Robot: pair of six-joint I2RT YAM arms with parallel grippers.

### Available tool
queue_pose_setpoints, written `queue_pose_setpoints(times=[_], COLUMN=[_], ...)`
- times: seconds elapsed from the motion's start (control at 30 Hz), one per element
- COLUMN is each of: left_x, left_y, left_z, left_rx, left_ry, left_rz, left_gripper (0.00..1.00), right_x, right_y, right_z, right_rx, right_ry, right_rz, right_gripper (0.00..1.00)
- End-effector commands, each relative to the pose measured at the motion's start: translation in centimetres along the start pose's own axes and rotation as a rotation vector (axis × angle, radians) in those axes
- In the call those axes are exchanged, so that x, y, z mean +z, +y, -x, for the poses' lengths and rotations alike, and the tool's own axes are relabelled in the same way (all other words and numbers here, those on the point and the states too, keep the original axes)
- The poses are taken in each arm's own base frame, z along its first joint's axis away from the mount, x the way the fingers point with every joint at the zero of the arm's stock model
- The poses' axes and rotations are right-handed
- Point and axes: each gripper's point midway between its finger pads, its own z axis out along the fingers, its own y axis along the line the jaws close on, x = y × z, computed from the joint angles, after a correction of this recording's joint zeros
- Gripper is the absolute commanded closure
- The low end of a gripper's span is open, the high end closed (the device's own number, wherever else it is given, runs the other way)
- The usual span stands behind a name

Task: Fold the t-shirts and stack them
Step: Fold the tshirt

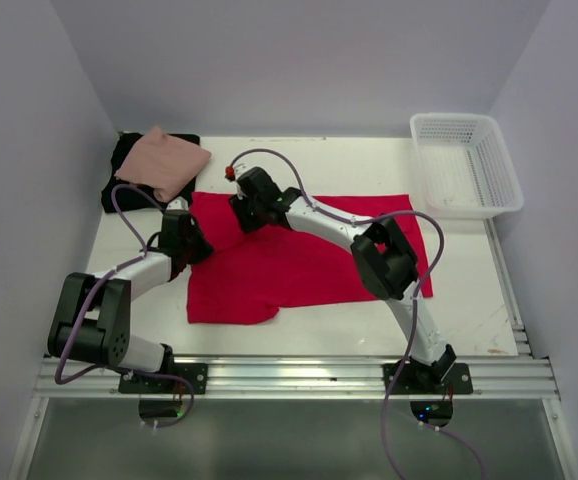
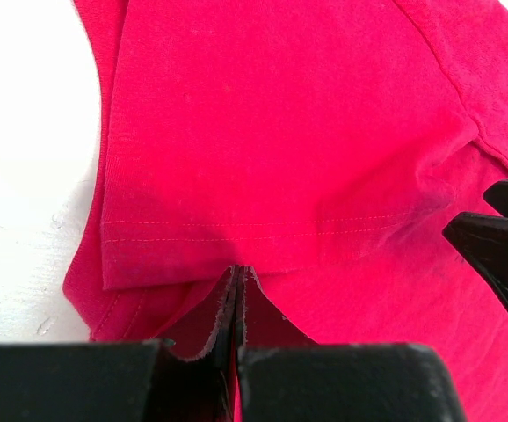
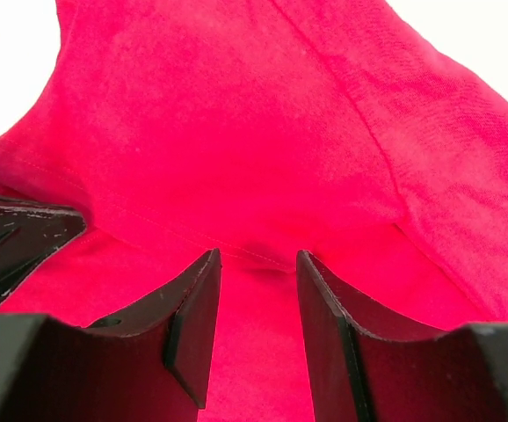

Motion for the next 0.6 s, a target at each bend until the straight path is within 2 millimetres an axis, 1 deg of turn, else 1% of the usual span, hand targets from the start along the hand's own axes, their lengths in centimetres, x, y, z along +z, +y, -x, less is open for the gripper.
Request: queue_pose_setpoints(times=[0.0,0.03,0.1,0.13,0.17,0.27,0.3,0.5,0.57], left_x=[-0.3,-0.3,-0.3,-0.3,-0.3,-0.2,-0.2,-0.3,-0.3], left_y=[-0.6,-0.6,-0.6,-0.5,-0.6,-0.6,-0.7,-0.6,-0.6], left_z=[1.5,1.5,1.5,1.4,1.4,1.3,1.3,1.3,1.3], left_rx=[0.001,0.0,0.0,-0.001,-0.001,-0.005,-0.005,-0.003,-0.003], left_ry=[-0.059,-0.061,-0.06,-0.058,-0.059,-0.054,-0.054,-0.057,-0.055], left_rz=[-0.028,-0.028,-0.03,-0.027,-0.032,-0.035,-0.038,-0.034,-0.034], left_gripper=[1.0,1.0,1.0,1.0,1.0,1.0,1.0,1.0,1.0], right_x=[-0.4,-0.3,-0.8,-0.7,-0.9,-0.6,-0.1,0.7,0.9], right_y=[-0.7,-0.8,-1.1,-1.4,-1.6,-2.3,-2.7,-2.9,-2.4], right_z=[1.7,1.1,1.4,1.0,0.9,0.5,0.0,-0.3,-0.3], right_rx=[0.011,0.015,0.024,0.025,0.028,0.03,0.039,0.093,0.117], right_ry=[-0.039,-0.027,-0.043,-0.035,-0.036,-0.023,-0.008,-0.003,-0.002], right_rz=[-0.033,-0.037,-0.058,-0.071,-0.083,-0.112,-0.116,-0.064,-0.02], right_gripper=[0.57,0.57,0.57,0.57,0.57,0.58,0.58,0.58,0.58])
